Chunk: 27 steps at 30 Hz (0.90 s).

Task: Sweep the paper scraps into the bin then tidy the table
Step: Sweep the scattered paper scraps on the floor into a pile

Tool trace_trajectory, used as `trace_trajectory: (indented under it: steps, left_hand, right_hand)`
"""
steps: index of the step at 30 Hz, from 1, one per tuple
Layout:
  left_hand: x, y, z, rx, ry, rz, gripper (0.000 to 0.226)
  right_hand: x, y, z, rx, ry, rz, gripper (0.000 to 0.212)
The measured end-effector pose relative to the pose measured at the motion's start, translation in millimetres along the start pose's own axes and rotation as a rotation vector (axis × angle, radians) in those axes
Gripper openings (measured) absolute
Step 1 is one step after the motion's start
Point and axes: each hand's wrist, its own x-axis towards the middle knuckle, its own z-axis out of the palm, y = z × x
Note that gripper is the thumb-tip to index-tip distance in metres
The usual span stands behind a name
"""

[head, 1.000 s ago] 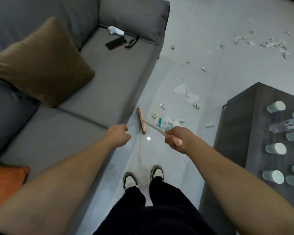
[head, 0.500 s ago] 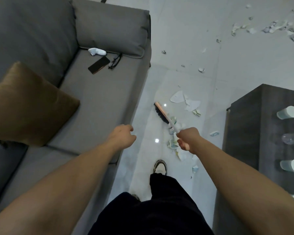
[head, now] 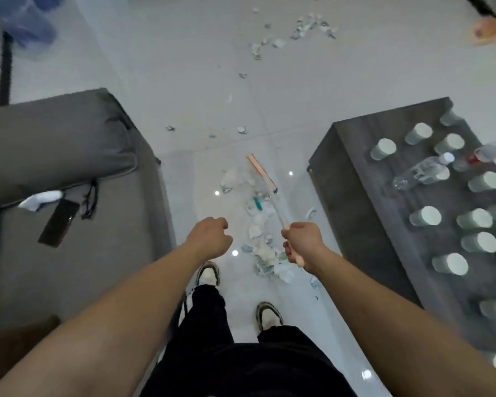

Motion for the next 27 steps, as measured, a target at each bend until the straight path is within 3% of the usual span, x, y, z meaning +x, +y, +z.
trace_trajectory:
  steps: [6, 12, 15, 21, 24, 27]
  left_hand:
    - [55, 52, -19, 0.185, -0.165, 0.311, 0.046]
    - [66, 82, -3, 0.326, -0.289, 0.522, 0.042]
    - [60, 86, 13, 0.376, -0.368, 0.580, 0.043]
    - [53, 83, 29, 0.474, -0.425, 0.625, 0.044]
    - [56, 73, 27, 0.501, -0.440, 0.614, 0.043]
    - [63, 59, 20, 0.513, -0.430, 0.570, 0.043]
  right_hand:
    - [-26, 19, -4, 0.303, 0.250, 0.118, 0.016]
    - [-53, 86, -11, 0.605, 0.522, 0.333, 0.031]
    - [-71, 126, -7, 0.731, 0.613, 0.489, 0.017]
    - [-91, 166, 4, 1.049, 0.712, 0.641, 0.014]
    - [-90, 159, 22, 1.127, 0.663, 0.621, 0.029]
    - [-84, 129, 53, 1.154, 0.544, 0.565, 0.023]
